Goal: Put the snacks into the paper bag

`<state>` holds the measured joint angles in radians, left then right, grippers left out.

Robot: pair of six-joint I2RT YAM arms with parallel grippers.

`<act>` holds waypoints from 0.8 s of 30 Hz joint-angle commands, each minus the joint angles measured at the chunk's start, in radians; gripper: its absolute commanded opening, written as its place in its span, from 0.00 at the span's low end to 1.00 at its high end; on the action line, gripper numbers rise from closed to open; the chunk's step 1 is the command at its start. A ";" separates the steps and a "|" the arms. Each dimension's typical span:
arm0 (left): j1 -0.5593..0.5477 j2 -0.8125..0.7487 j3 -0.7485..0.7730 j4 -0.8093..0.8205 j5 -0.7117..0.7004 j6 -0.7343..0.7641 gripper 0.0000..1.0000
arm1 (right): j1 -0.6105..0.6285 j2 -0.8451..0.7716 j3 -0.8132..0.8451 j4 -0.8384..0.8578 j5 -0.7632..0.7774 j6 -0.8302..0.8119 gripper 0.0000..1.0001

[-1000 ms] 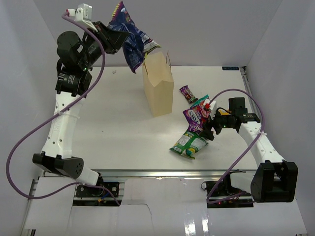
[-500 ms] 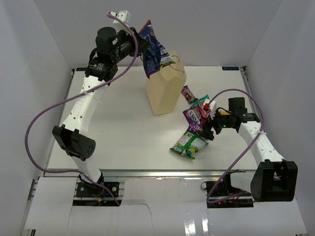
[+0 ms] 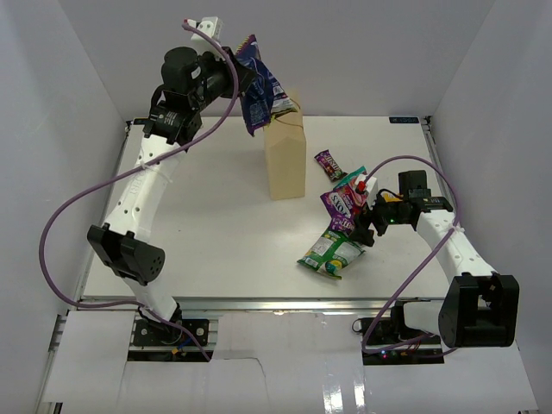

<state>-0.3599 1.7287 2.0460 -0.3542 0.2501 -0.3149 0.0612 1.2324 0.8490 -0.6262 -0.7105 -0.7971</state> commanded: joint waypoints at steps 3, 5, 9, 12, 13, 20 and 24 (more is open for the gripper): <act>-0.001 -0.130 0.077 0.198 0.001 -0.007 0.00 | -0.001 -0.008 0.019 0.023 -0.029 -0.007 0.91; -0.001 -0.130 0.091 0.219 0.002 -0.027 0.00 | -0.001 -0.007 0.018 0.022 -0.030 -0.005 0.91; -0.001 -0.129 0.105 0.232 -0.018 -0.013 0.00 | -0.001 -0.010 0.018 0.022 -0.029 -0.005 0.91; -0.001 -0.126 0.095 0.222 -0.029 0.013 0.00 | -0.001 -0.011 0.015 0.022 -0.030 -0.005 0.91; -0.001 -0.124 0.092 0.221 -0.032 0.016 0.00 | -0.001 -0.011 0.015 0.022 -0.030 -0.005 0.91; -0.001 -0.121 0.098 0.212 -0.081 0.077 0.00 | -0.001 -0.014 0.010 0.020 -0.029 -0.004 0.91; -0.001 -0.112 0.112 0.199 -0.094 0.105 0.00 | -0.001 -0.013 0.010 0.019 -0.029 -0.005 0.91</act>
<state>-0.3599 1.7054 2.0766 -0.3019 0.1898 -0.2565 0.0612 1.2324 0.8490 -0.6262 -0.7143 -0.7967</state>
